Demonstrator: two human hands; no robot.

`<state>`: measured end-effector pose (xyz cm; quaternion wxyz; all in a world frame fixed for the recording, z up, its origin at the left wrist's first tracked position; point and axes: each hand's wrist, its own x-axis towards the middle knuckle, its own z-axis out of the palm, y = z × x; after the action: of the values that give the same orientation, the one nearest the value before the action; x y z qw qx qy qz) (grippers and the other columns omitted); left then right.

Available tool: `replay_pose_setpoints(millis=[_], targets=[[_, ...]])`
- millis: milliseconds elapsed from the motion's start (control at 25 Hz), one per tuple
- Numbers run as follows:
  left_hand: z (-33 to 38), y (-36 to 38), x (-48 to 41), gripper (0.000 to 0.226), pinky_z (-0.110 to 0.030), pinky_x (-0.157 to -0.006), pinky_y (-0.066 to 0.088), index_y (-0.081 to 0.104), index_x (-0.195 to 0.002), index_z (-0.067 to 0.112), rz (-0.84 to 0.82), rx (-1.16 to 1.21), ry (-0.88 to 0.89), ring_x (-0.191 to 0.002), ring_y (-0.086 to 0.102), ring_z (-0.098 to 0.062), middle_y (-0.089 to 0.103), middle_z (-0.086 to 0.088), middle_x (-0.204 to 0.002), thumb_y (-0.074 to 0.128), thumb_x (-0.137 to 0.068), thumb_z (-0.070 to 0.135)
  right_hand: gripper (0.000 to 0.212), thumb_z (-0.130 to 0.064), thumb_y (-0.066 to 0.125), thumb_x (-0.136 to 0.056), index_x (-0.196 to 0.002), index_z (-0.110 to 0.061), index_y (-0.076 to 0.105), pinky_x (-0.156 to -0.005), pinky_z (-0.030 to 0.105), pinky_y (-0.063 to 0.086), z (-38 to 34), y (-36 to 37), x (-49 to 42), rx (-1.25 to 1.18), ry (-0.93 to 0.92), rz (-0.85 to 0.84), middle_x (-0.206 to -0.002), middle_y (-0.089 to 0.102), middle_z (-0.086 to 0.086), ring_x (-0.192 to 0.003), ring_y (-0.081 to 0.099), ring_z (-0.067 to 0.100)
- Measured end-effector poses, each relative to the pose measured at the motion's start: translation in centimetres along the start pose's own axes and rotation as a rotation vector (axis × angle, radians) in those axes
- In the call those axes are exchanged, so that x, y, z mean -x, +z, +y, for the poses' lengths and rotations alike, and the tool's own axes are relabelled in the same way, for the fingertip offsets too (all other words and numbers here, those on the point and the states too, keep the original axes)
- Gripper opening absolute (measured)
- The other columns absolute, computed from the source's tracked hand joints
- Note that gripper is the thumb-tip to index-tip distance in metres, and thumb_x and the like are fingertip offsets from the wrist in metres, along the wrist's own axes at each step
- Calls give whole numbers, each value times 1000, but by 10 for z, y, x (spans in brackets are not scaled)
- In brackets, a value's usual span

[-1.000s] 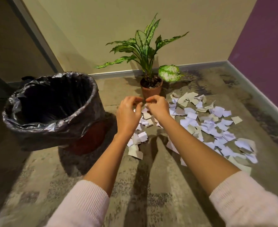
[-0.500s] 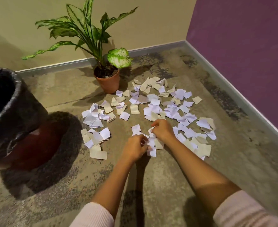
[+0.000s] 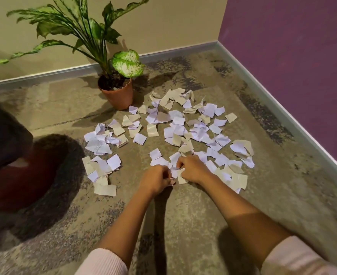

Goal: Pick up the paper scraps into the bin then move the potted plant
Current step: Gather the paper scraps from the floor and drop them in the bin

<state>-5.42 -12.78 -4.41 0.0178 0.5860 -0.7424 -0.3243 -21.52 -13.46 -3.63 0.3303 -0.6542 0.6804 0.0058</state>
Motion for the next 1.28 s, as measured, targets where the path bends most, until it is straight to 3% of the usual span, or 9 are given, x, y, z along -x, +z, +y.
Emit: replay_pose_setpoints(millis=[80,280,480,600,720,920,1120,1280], targets=[[-4,1,8,14,-30,-64,42,63,-79,19,49,37,-22,-80,57,-20,62,-1,-85,74,-79,27,28,-6,55,-83,-106,-19,64,-87,38,51,-1,3,4,34,3,31,-112,59,9,-109,53,28],[-2,-7,18,12,-33,-65,41,58,-91,15,203,94,-53,-81,59,-25,64,-3,-88,63,-90,25,10,-17,63,-85,-93,-21,66,-80,35,53,1,4,6,-66,61,83,-105,66,8,-95,61,26],[1,-18,22,17,-33,-68,44,56,-100,12,289,203,-119,-83,60,-22,66,-3,-93,62,-92,26,16,-23,67,-84,-94,-10,70,-85,35,50,4,-17,12,-223,67,113,-99,68,6,-95,61,24],[4,-25,17,37,-30,-72,44,53,-120,12,286,223,-137,-89,60,-21,65,-6,-102,68,-89,25,13,-19,66,-84,-93,-11,68,-81,32,49,4,-30,8,-250,69,144,-91,61,0,-92,60,23],[3,-31,2,61,-37,-86,50,43,-136,14,220,252,-160,-105,62,-28,65,-14,-118,73,-84,25,17,-11,61,-84,-98,-20,65,-82,35,53,-3,-32,-2,-182,44,130,-92,62,3,-94,62,26],[0,-38,-27,91,-36,-81,46,28,-143,10,30,142,-233,-111,58,-32,58,-17,-129,83,-73,27,45,-9,57,-86,-128,-24,54,-89,38,51,-17,-31,-21,-15,-24,98,-124,60,13,-110,58,32],[-5,-28,-33,66,-39,-85,52,45,-128,23,43,-50,-264,-113,56,-30,61,-9,-123,80,-73,35,48,-6,54,-89,-136,-15,46,-93,43,46,-20,-18,-24,225,-33,29,-135,46,19,-125,44,35],[-1,-29,-32,55,-44,-91,46,53,-123,26,77,-201,-258,-125,36,-34,45,-13,-128,77,-75,40,42,-4,56,-88,-128,-12,51,-97,45,45,-19,-13,-24,277,-49,71,-142,41,18,-135,28,35]])
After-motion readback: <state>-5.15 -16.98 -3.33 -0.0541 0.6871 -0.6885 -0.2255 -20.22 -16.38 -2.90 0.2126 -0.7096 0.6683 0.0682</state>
